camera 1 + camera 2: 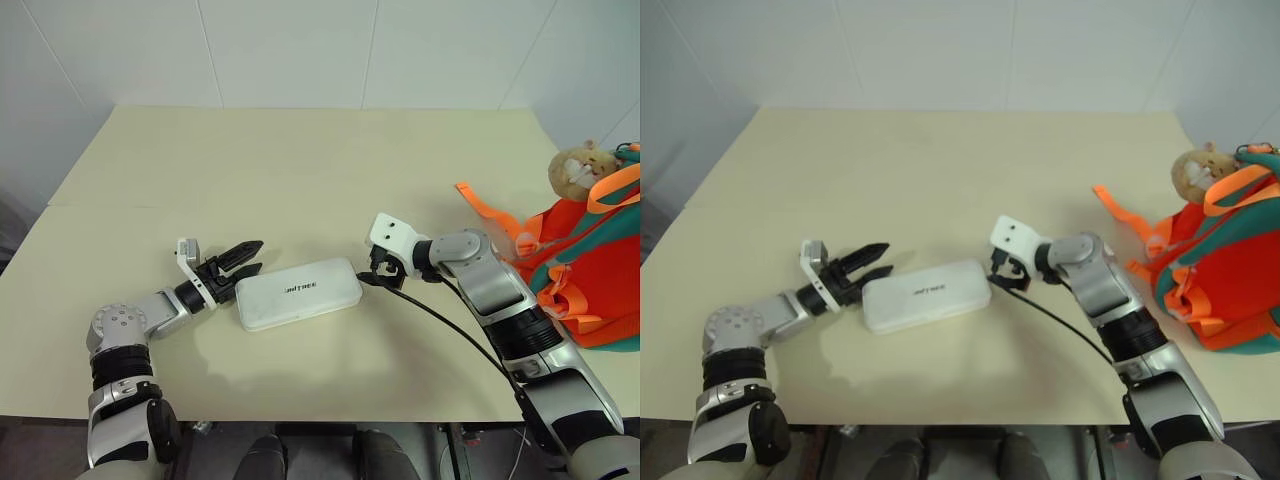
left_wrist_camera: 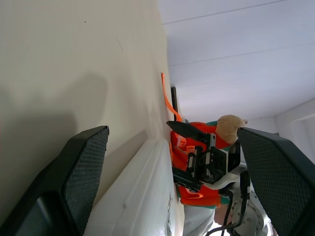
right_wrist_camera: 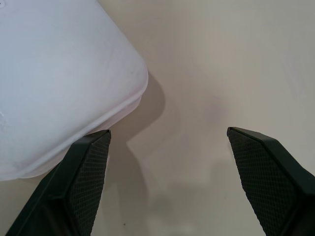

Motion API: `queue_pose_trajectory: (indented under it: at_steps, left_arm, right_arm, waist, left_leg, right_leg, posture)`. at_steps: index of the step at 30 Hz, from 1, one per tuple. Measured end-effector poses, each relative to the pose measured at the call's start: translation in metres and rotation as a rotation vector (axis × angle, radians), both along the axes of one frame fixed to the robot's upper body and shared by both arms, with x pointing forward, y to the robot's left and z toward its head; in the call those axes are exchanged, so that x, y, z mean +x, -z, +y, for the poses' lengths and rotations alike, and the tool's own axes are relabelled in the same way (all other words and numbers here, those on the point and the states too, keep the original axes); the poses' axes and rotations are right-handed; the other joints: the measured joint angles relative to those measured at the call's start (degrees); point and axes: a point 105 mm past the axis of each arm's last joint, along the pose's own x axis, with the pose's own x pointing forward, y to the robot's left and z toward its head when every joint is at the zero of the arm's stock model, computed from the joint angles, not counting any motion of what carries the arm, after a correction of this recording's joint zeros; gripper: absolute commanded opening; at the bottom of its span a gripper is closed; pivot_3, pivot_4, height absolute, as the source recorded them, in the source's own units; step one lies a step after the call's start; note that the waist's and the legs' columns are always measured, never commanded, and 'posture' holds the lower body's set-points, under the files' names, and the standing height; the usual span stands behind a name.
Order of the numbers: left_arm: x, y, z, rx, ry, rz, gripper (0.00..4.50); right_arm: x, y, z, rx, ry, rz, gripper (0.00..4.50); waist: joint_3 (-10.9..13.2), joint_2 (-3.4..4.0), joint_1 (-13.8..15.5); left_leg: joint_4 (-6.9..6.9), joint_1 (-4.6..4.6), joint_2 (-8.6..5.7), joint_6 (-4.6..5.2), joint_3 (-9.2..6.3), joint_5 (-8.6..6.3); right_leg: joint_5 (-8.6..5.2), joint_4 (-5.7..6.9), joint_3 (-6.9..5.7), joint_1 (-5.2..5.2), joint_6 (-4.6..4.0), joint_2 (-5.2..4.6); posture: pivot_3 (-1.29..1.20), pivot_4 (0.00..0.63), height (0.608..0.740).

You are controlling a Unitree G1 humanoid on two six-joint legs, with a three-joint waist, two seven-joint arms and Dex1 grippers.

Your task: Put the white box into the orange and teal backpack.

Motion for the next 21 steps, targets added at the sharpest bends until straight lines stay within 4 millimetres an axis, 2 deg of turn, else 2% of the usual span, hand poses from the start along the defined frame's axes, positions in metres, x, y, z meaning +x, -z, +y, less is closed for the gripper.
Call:
queue_pose_trajectory:
  at_steps: [6,11,15,21]
  left_arm:
    - [0.002,0.001,0.005,0.028,-0.027,-0.014,4.47]
    - [-0.008,0.003,0.025,0.059,-0.075,0.000,4.47]
    - [-0.028,0.007,0.042,0.087,-0.116,0.008,4.47]
    - [-0.060,0.008,0.065,0.110,-0.180,0.052,4.47]
  right_arm:
    - [0.000,0.000,0.000,-0.005,0.001,-0.003,4.50]
    - [0.001,0.000,-0.001,-0.013,0.011,-0.013,4.50]
    - [0.004,0.001,-0.004,-0.018,0.027,-0.018,4.50]
    - [0.006,0.005,-0.006,-0.024,0.041,-0.012,4.50]
  waist:
    - [0.00,0.00,-0.22]
    - [0.00,0.00,-2.10]
    - [0.00,0.00,-3.14]
    - [0.00,0.00,-3.05]
  left_leg:
    - [0.00,0.20,0.02,0.03,0.00,0.07]
    - [-0.30,0.86,0.11,0.21,0.13,-0.04]
    - [-0.33,0.87,0.33,0.04,0.21,-0.09]
    - [-0.34,0.87,0.40,0.18,0.25,-0.27]
  right_leg:
    - [0.13,-0.02,0.00,0.23,-0.02,0.03]
    - [0.13,-0.15,0.12,0.78,-0.04,0.10]
    - [0.09,-0.16,0.16,0.71,-0.11,0.22]
    - [0.05,-0.24,0.17,0.67,-0.17,0.22]
  posture:
    - [0.00,0.150,0.740]
    - [0.00,0.150,0.740]
    - [0.00,0.150,0.740]
    - [0.00,0.150,0.740]
